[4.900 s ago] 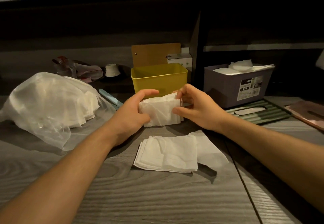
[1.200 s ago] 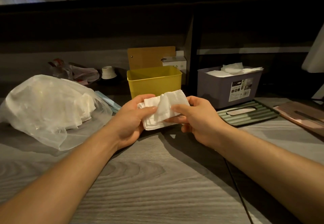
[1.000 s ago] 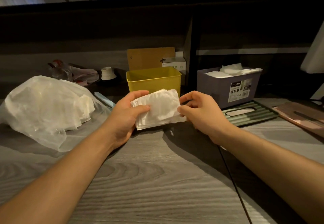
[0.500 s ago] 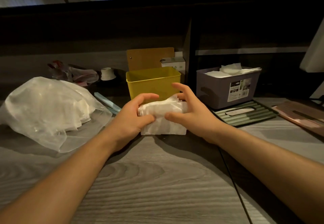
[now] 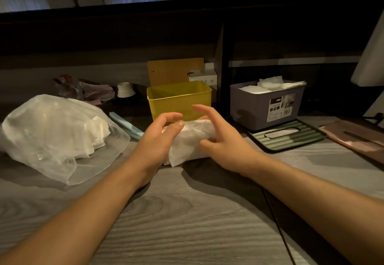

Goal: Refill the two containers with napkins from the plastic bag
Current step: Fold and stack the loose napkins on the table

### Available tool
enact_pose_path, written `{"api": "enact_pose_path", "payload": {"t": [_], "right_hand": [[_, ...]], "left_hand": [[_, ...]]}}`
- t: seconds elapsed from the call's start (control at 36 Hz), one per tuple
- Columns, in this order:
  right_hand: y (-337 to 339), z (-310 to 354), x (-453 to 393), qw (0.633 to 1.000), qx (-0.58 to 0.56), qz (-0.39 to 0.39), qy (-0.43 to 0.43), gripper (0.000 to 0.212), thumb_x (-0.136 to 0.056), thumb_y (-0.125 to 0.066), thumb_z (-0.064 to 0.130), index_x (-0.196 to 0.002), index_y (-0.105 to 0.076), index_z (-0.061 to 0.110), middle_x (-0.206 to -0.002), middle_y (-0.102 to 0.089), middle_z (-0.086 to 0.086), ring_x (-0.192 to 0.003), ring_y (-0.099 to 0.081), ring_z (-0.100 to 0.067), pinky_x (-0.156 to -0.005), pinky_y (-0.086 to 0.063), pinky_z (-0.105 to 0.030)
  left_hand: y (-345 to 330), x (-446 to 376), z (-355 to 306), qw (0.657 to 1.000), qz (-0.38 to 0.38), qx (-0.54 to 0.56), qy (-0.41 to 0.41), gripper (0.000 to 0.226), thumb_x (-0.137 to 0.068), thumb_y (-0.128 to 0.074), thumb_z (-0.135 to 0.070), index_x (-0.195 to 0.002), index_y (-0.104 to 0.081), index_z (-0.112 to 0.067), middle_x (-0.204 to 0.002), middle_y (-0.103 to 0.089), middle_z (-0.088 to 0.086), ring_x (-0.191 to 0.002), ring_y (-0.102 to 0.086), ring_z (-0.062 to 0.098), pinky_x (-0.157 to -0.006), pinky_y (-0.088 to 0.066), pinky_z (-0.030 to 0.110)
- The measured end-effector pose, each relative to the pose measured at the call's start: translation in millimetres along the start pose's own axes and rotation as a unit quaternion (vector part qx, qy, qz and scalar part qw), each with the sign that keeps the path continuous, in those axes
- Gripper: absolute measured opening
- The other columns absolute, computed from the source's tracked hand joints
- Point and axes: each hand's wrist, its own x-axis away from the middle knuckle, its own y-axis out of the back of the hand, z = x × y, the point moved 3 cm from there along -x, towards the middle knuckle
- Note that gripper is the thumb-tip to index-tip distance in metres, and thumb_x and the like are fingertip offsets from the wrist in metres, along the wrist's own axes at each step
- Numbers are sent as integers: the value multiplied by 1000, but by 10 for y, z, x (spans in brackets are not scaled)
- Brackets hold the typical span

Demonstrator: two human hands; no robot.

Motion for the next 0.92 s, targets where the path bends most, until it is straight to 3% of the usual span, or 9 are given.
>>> {"api": "enact_pose_path", "payload": {"t": [0.08,0.17,0.22,0.33,0.42,0.56,0.67,0.81,0.92], "right_hand": [[-29,0,-15,1000,11,-7,1,69,-93,-58,8,-149,-35,42,-151,-39,17,-131,-35,1,-100,-35,-15],[-43,-40,-35,1000,23,-4,2,58,-98,-57,16,-147,-40,42,-148,-42,16,-127,-35,5,-88,-32,-6],[-35,-73,-42,1000,27,-11,-6,53,-100,-57,19,-146,-43,40,-147,-44,16,-129,-37,3,-85,-31,-5],[-15,-91,-35,999,31,-14,-23,58,-96,-60,16,-147,-43,37,-140,-47,23,-124,-38,7,-84,-34,-3],[14,-61,-36,999,20,2,-40,58,-91,-64,13,-143,-47,33,-117,-51,27,-109,-55,0,-86,-51,-15],[104,-47,-28,999,9,5,-46,18,-88,-71,17,-104,-66,21,-93,-68,0,-83,-64,-13,-74,-56,-35],[117,-78,-35,999,-11,2,-52,18,-88,-73,23,-102,-62,25,-96,-66,2,-88,-65,-17,-77,-58,-39],[103,-64,-63,999,35,-20,6,19,-91,-70,34,-109,-64,32,-106,-63,19,-100,-59,0,-90,-53,-28],[139,-77,-62,996,63,-48,34,16,-95,-66,31,-111,-67,33,-108,-65,20,-101,-61,-1,-89,-55,-30]], "left_hand": [[-20,-6,12,999,-20,-46,-17,25,-105,-49,-30,-127,-57,-37,-129,-57,-11,-119,-56,15,-96,-55,40],[-12,-17,-5,1000,5,-17,-17,35,-100,-56,-38,-135,-53,-36,-133,-55,-10,-125,-53,15,-104,-49,42],[5,-11,15,999,52,4,-8,59,-87,-74,-40,-139,-47,-41,-135,-53,-9,-124,-55,17,-102,-52,41],[50,-26,76,994,75,-75,-16,80,-83,-74,-11,-143,-37,-48,-138,-50,-2,-119,-58,23,-94,-56,41],[62,-28,54,997,62,-50,-23,78,-88,-66,4,-146,-38,-39,-129,-56,0,-109,-64,22,-82,-60,34],[140,-55,53,999,36,-9,-9,64,-89,-67,4,-138,-50,-35,-124,-63,6,-107,-67,21,-80,-61,30],[149,-41,28,999,39,-5,-14,55,-90,-66,4,-133,-56,-29,-120,-61,2,-104,-68,17,-80,-61,30],[126,-34,44,998,53,-27,-25,44,-90,-66,2,-123,-64,-28,-118,-65,3,-106,-67,19,-79,-61,33],[133,-36,42,998,52,-21,-12,39,-90,-64,5,-116,-65,-25,-115,-66,3,-103,-68,20,-80,-62,35]]}}
